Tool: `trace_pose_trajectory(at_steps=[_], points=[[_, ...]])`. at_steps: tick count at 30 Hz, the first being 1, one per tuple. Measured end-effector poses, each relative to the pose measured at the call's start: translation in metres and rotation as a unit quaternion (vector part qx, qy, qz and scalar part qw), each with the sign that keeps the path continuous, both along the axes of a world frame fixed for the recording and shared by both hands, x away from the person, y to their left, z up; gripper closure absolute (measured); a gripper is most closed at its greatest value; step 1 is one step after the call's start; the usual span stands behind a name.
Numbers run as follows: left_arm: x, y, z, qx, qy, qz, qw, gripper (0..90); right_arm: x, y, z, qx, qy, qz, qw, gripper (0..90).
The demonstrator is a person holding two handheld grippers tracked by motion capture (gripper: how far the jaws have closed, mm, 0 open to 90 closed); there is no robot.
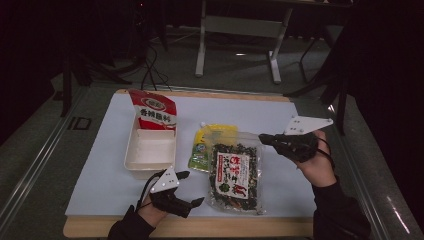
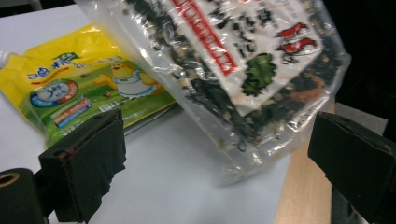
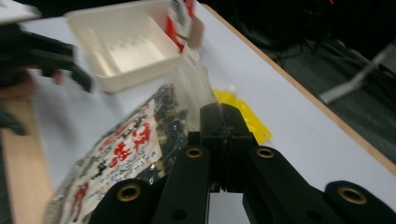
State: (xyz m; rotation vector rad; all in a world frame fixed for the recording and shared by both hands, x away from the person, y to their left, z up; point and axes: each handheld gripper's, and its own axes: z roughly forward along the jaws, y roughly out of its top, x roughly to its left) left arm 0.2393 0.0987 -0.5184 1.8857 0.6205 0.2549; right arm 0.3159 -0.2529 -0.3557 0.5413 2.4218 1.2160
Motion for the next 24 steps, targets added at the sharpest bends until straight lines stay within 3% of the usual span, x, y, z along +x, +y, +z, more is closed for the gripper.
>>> trace_pose_trajectory(at_steps=[4,9,13,19,20,24], points=[[0.005,-0.002,0.001,-0.008,0.007,0.0,0.9999,5.2,-0.014,0.006,0.012,0.002,-0.016,0.028,0.9995,89.8],[0.011,-0.005,0.0,-0.001,0.01,-0.009,0.9999,6.4,-0.031,0.015,0.024,-0.001,-0.034,0.052,0.9981,89.8],[0.016,-0.007,-0.001,-0.009,0.009,-0.016,0.9998,13.8,-0.044,0.021,0.033,-0.005,-0.051,0.078,0.9957,89.8],[0.025,-0.014,-0.004,-0.017,0.01,-0.036,0.9992,17.0,-0.054,0.027,0.042,-0.004,-0.062,0.092,0.9938,89.8],[0.026,-0.017,-0.005,-0.027,0.013,-0.045,0.9986,17.0,-0.056,0.028,0.044,-0.003,-0.064,0.096,0.9934,89.8],[0.027,-0.02,-0.002,-0.041,-0.007,-0.048,0.998,22.3,-0.063,0.033,0.053,-0.013,-0.077,0.106,0.9913,89.9]])
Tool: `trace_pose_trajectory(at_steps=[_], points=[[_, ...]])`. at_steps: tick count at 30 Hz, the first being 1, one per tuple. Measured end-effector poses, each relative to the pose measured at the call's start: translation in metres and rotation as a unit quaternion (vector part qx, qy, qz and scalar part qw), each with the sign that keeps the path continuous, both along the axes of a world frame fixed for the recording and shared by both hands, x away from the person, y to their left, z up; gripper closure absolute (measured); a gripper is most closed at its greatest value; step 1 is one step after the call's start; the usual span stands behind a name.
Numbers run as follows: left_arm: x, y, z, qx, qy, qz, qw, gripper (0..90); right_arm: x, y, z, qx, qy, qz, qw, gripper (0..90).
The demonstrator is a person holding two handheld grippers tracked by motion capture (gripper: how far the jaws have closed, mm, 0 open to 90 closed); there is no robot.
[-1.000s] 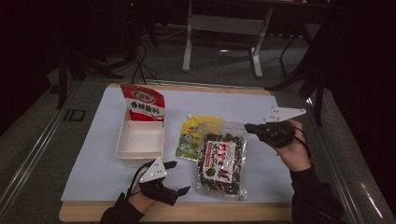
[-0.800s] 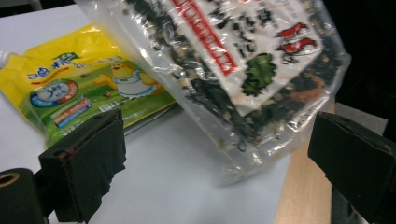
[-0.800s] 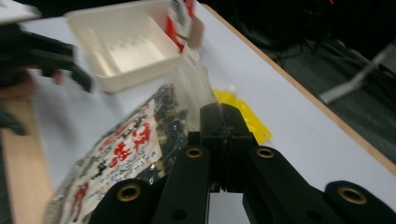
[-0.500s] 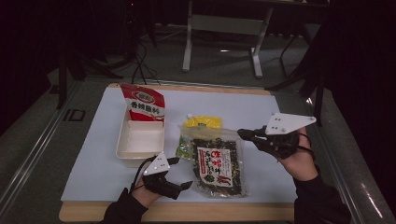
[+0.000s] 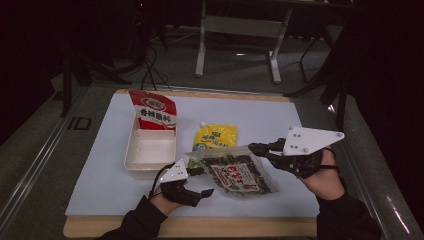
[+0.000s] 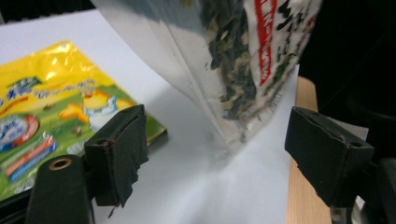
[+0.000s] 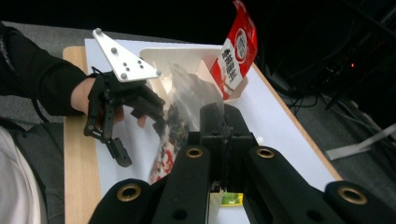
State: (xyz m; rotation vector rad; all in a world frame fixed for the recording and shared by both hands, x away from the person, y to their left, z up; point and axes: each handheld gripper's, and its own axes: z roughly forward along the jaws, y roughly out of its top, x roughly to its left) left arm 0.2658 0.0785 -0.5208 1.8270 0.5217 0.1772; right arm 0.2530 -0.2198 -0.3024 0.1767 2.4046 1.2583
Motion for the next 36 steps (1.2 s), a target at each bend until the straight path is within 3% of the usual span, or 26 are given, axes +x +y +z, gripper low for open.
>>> trace_pose_trajectory(at_steps=[3,8,12,16,20,21,27,34,36], points=[[0.001,0.002,0.002,-0.017,-0.011,0.0,0.9998,24.5,-0.004,0.002,0.009,0.0,-0.011,0.005,0.9999,89.9],[0.0,0.007,0.004,-0.053,-0.011,-0.003,0.9986,24.0,-0.007,0.006,0.021,0.004,-0.02,0.019,0.9996,89.9],[-0.002,0.009,0.009,-0.083,-0.01,-0.039,0.9958,24.3,-0.007,0.01,0.025,0.008,-0.019,0.028,0.9994,89.9],[-0.005,0.008,0.015,-0.094,-0.014,-0.063,0.9934,33.8,-0.004,0.015,0.022,0.005,-0.009,0.031,0.9995,89.9],[-0.01,0.004,0.019,-0.08,-0.021,-0.075,0.9937,47.5,-0.002,0.017,0.019,0.005,-0.004,0.03,0.9995,89.9],[-0.01,0.004,0.02,-0.083,-0.014,-0.085,0.9928,50.7,-0.001,0.016,0.019,0.006,-0.003,0.03,0.9995,89.8],[-0.017,-0.001,0.031,-0.066,-0.022,-0.093,0.9932,71.2,0.0,0.009,0.021,0.009,0.0,0.018,0.9998,89.8],[-0.021,0.0,0.05,-0.013,-0.032,-0.091,0.9952,77.2,0.01,-0.005,0.016,0.023,0.015,0.001,0.9996,89.6],[-0.021,0.002,0.055,-0.007,-0.034,-0.092,0.9952,77.6,0.012,-0.007,0.016,0.026,0.019,0.001,0.9995,89.5]])
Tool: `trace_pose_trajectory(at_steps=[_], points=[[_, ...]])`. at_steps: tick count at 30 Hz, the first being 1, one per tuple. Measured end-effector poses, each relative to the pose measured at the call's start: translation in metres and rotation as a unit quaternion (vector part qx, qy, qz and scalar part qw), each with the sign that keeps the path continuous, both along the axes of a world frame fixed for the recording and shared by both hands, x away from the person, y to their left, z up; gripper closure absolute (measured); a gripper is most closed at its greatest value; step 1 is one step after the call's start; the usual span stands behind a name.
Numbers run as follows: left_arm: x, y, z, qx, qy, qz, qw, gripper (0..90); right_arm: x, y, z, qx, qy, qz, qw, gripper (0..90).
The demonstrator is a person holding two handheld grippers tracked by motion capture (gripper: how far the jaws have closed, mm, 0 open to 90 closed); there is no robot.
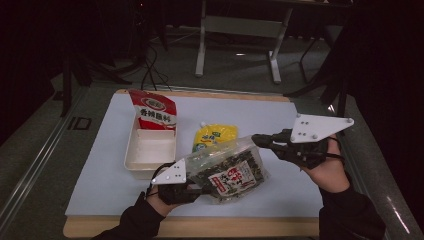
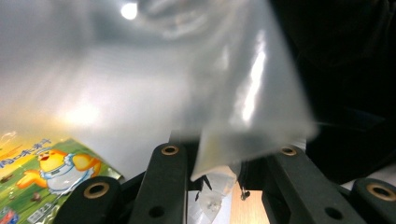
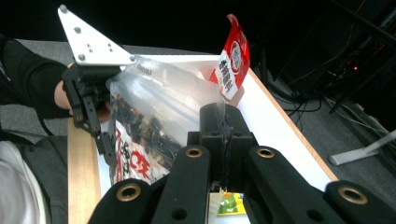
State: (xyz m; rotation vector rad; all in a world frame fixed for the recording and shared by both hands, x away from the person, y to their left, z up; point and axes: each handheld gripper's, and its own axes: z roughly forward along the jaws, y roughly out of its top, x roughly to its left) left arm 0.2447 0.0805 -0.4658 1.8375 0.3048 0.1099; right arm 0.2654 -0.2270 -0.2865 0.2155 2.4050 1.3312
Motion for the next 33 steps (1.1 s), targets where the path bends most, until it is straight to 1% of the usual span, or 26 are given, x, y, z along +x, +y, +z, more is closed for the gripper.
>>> trace_pose_trajectory(at_steps=[3,6,7,8,9,10,11,12,14,15,18,19,20,21,22,23,24,25,26,27,28,29,30,31,32,33], points=[[0.001,0.001,0.007,0.013,-0.003,0.006,0.9999,77.9,0.001,-0.003,0.001,0.01,-0.001,0.0,0.9999,88.9],[0.002,0.002,0.012,0.025,-0.009,0.015,0.9995,78.1,0.004,-0.005,0.0,0.016,0.0,-0.005,0.9999,85.4],[0.002,0.003,0.014,0.026,-0.01,0.019,0.9994,78.2,0.005,-0.005,-0.001,0.017,0.001,-0.005,0.9998,82.5],[0.003,0.004,0.016,0.028,-0.011,0.021,0.9993,78.2,0.006,-0.006,-0.002,0.019,0.005,-0.007,0.9998,78.3],[0.003,0.005,0.017,0.03,-0.012,0.022,0.9992,78.3,0.007,-0.006,-0.003,0.021,0.007,-0.008,0.9997,72.2],[0.003,0.006,0.019,0.029,-0.015,0.026,0.9991,78.3,0.007,-0.007,-0.005,0.023,0.01,-0.01,0.9996,68.8],[0.003,0.007,0.021,0.029,-0.014,0.028,0.9991,78.3,0.009,-0.008,-0.007,0.024,0.01,-0.013,0.9996,64.8],[0.003,0.009,0.023,0.03,-0.017,0.032,0.9989,78.3,0.01,-0.009,-0.009,0.029,0.011,-0.02,0.9993,61.0],[0.005,0.013,0.028,0.03,-0.019,0.039,0.9986,78.3,0.012,-0.012,-0.014,0.039,0.016,-0.023,0.9989,57.2],[0.005,0.014,0.029,0.03,-0.018,0.041,0.9985,78.3,0.013,-0.013,-0.018,0.046,0.019,-0.029,0.9984,53.1],[0.007,0.021,0.035,0.033,-0.019,0.049,0.9981,78.2,0.016,-0.016,-0.03,0.055,0.025,-0.039,0.9974,46.4],[0.007,0.021,0.035,0.033,-0.019,0.049,0.9981,78.2,0.016,-0.016,-0.03,0.055,0.025,-0.039,0.9974,46.4],[0.009,0.028,0.041,0.032,-0.018,0.058,0.9976,78.3,0.02,-0.018,-0.043,0.065,0.037,-0.05,0.9959,40.8],[0.01,0.031,0.043,0.032,-0.02,0.059,0.9975,78.2,0.021,-0.019,-0.048,0.067,0.042,-0.054,0.9954,38.7],[0.01,0.034,0.045,0.033,-0.024,0.066,0.997,78.2,0.023,-0.02,-0.053,0.07,0.047,-0.057,0.9948,37.9],[0.01,0.034,0.045,0.033,-0.024,0.066,0.997,78.2,0.023,-0.02,-0.053,0.07,0.047,-0.057,0.9948,37.9],[0.011,0.036,0.047,0.035,-0.025,0.068,0.9968,78.2,0.024,-0.021,-0.058,0.077,0.053,-0.06,0.9938,36.2],[0.011,0.042,0.052,0.037,-0.03,0.077,0.9959,78.2,0.027,-0.023,-0.067,0.088,0.068,-0.064,0.9918,32.6],[0.012,0.045,0.054,0.039,-0.03,0.078,0.9957,78.3,0.029,-0.024,-0.071,0.096,0.074,-0.067,0.9903,30.5],[0.013,0.048,0.057,0.04,-0.033,0.085,0.995,78.2,0.031,-0.025,-0.075,0.105,0.082,-0.068,0.9888,27.9],[0.014,0.051,0.059,0.041,-0.034,0.089,0.9946,78.2,0.033,-0.027,-0.079,0.109,0.092,-0.065,0.9876,26.3],[0.014,0.055,0.062,0.042,-0.036,0.093,0.9942,78.2,0.034,-0.028,-0.082,0.116,0.097,-0.071,0.9859,25.6],[0.014,0.055,0.062,0.042,-0.036,0.093,0.9942,78.2,0.034,-0.028,-0.082,0.116,0.097,-0.071,0.9859,25.6],[0.015,0.06,0.066,0.045,-0.039,0.101,0.9931,78.2,0.035,-0.029,-0.085,0.124,0.102,-0.072,0.9845,22.7],[0.016,0.063,0.067,0.046,-0.04,0.103,0.9928,78.2,0.037,-0.031,-0.09,0.132,0.106,-0.065,0.9833,19.6],[0.016,0.067,0.07,0.049,-0.045,0.109,0.9919,78.2,0.037,-0.032,-0.093,0.136,0.108,-0.067,0.9826,19.6]])
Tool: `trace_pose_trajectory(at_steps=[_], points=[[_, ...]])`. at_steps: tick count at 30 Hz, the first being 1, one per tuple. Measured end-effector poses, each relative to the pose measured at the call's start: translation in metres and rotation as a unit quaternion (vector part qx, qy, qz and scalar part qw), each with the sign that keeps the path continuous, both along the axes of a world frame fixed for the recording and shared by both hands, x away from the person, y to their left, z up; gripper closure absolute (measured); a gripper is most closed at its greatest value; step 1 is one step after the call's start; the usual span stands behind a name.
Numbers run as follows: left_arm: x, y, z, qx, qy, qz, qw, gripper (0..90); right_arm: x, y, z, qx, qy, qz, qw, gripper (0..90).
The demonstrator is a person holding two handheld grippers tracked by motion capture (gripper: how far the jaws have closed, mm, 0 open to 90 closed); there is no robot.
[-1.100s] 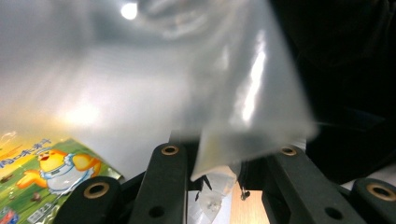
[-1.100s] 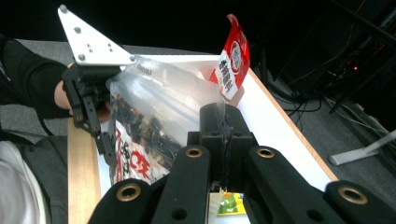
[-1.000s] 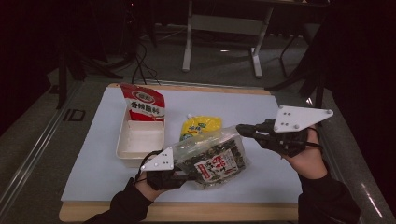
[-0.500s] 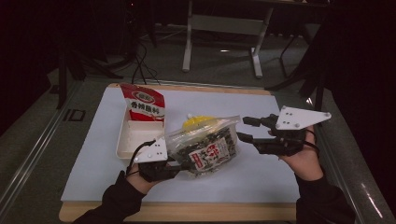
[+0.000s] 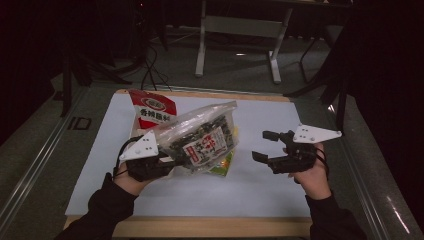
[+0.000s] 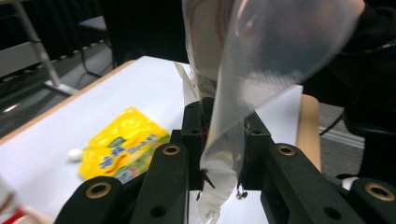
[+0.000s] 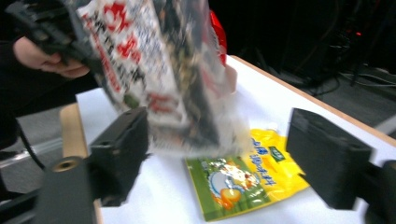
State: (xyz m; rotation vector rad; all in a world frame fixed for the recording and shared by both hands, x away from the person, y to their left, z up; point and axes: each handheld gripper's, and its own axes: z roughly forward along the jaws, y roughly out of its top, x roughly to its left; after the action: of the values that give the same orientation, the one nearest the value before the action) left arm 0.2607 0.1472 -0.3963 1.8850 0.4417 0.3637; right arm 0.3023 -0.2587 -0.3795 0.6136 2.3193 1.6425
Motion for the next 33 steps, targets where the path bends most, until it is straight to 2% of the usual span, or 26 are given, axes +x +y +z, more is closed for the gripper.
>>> trace_pose_trajectory(at_steps=[4,10,17,25,33], points=[[0.003,0.016,0.006,0.003,0.0,0.021,0.9998,78.2,0.002,-0.004,-0.012,0.012,0.015,0.005,0.9998,16.6],[0.008,0.041,0.014,0.02,0.001,0.05,0.9985,78.2,0.004,-0.006,-0.023,0.013,0.029,0.014,0.9994,14.9],[0.009,0.068,0.017,0.049,-0.006,0.09,0.9948,78.2,0.009,-0.008,-0.034,0.022,0.037,0.015,0.999,14.9],[0.016,0.096,0.011,0.079,0.021,0.122,0.9891,78.2,0.012,-0.011,-0.04,0.028,0.048,0.016,0.9983,15.3],[0.021,0.104,0.0,0.107,0.047,0.128,0.9848,78.1,0.014,-0.011,-0.044,0.025,0.055,0.018,0.998,15.4]])
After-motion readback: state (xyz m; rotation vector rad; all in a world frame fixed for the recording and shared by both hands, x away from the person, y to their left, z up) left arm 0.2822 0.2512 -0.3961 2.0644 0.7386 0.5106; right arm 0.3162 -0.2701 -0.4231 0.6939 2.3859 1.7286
